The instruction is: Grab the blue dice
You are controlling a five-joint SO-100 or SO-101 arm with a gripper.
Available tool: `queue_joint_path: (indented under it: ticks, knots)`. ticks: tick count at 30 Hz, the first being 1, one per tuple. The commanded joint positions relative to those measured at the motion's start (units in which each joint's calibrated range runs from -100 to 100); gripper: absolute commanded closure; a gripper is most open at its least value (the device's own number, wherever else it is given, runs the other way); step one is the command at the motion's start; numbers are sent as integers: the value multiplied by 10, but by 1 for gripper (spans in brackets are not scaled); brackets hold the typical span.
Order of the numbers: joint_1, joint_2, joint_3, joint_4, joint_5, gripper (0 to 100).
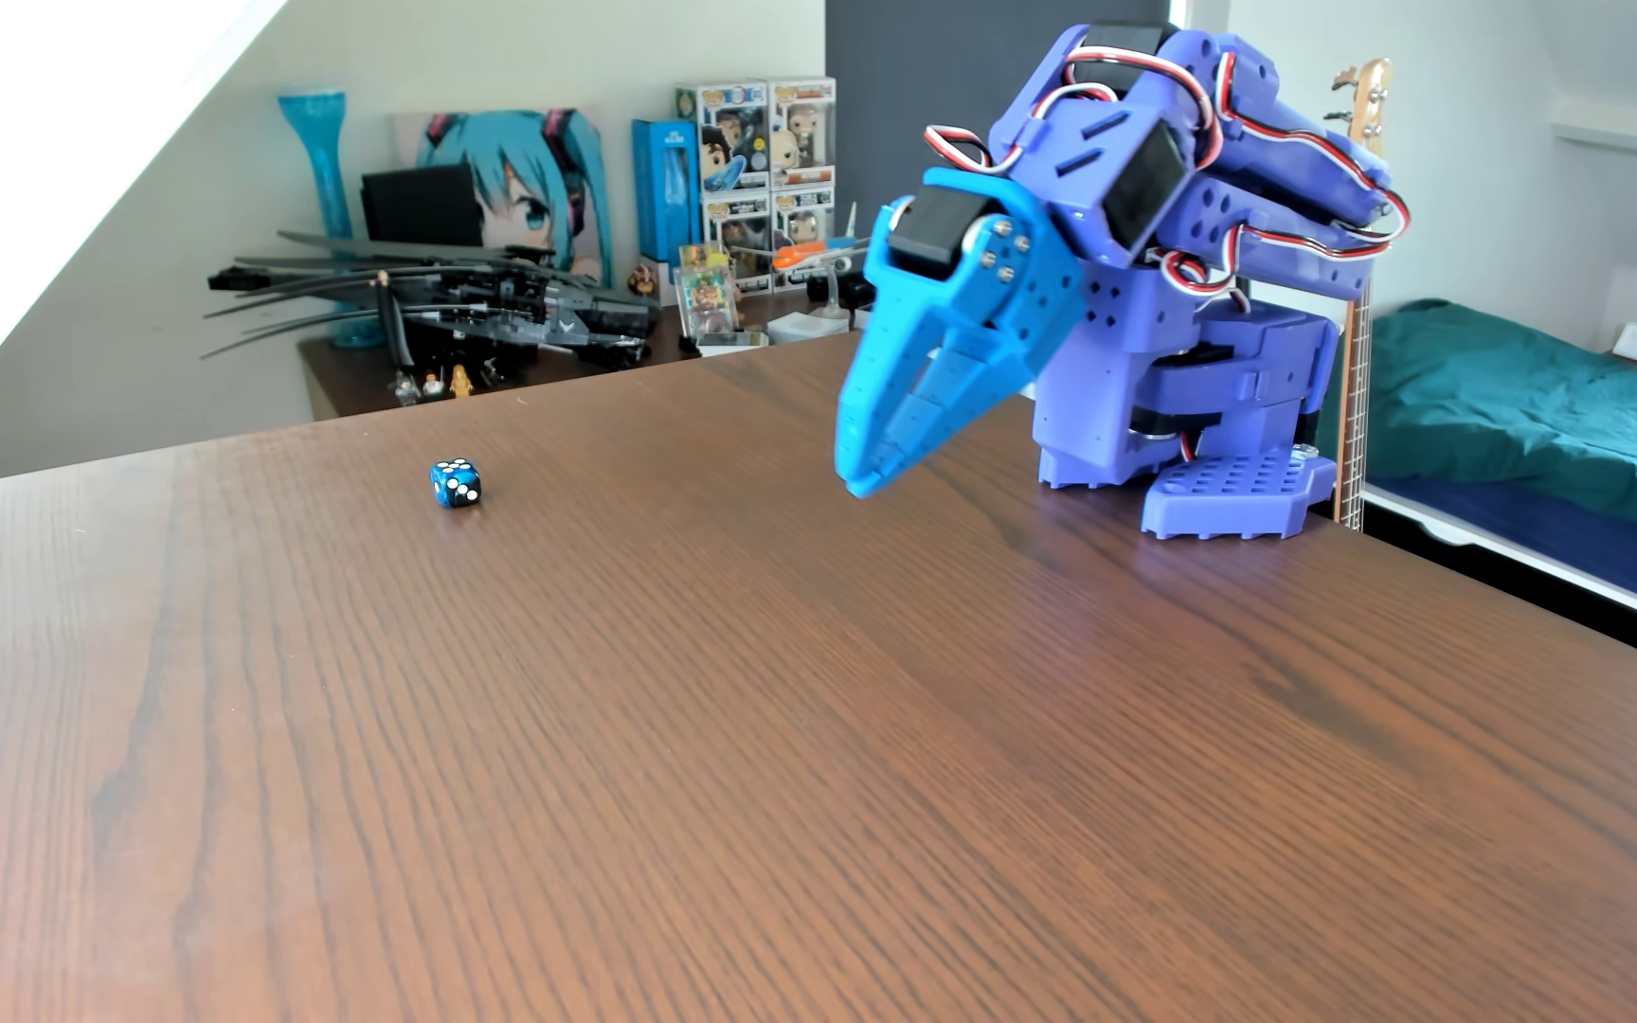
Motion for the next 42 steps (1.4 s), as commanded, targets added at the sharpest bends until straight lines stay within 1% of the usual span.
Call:
queue_joint_path:
  ticks: [1, 3, 5, 10, 12, 16, 19, 23, 28, 32, 34, 37, 40, 42]
  knots:
    - [58, 0, -196, 2, 5, 98]
    - [61, 48, -297, 2, 26, 98]
    - [82, 136, -404, 2, 36, 98]
    - [160, 431, -672, 1, 40, 98]
    - [177, 555, -765, 1, 40, 98]
    - [203, 805, -913, 2, 60, 98]
    - [232, 947, -991, 3, 59, 98]
    - [273, 1055, -1021, 3, 59, 98]
    - [314, 1134, -1011, 3, 60, 98]
    - [331, 1144, -973, 3, 68, 98]
    - [327, 1144, -950, 3, 81, 98]
    - [316, 1144, -922, 3, 85, 98]
    - [310, 1144, -898, 3, 89, 93]
    - [302, 1144, -886, 3, 107, 89]
